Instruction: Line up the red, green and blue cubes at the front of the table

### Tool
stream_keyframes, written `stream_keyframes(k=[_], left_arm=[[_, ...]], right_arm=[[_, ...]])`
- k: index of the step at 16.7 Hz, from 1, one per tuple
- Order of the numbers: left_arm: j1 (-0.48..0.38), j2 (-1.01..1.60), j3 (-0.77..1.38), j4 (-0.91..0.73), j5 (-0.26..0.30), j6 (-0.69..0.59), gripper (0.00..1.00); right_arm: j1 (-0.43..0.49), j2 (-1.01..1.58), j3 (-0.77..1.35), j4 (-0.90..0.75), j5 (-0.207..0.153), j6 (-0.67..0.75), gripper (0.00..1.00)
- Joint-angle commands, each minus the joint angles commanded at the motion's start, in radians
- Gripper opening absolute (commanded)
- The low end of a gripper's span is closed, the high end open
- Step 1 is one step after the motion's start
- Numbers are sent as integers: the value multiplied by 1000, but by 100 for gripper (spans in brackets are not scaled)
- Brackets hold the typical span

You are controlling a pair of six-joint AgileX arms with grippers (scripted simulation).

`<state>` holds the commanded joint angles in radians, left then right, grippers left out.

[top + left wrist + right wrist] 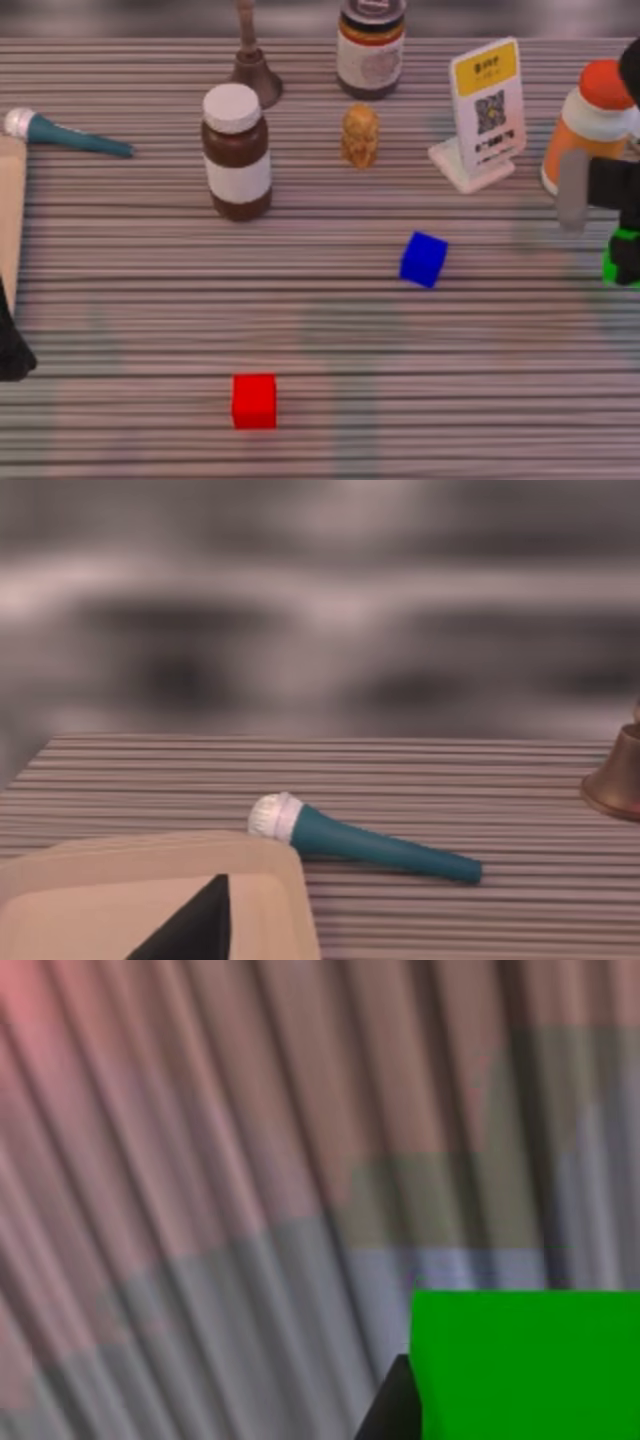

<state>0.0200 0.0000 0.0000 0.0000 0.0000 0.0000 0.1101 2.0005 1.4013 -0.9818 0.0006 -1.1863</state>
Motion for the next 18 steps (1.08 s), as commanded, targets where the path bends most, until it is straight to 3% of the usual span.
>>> stream_keyframes(k=[3,10,14,18], left_arm=[[0,0,0,0,0,0,100],[0,0,0,0,0,0,100],[0,0,0,0,0,0,100],[0,0,0,0,0,0,100]], right_arm=[[5,-39,55,-89,0,-1,0],[38,-35,74,-105,0,24,0],[221,-10,123,-135,-1,141,0],[490,15,177,-174,-5,312,0]])
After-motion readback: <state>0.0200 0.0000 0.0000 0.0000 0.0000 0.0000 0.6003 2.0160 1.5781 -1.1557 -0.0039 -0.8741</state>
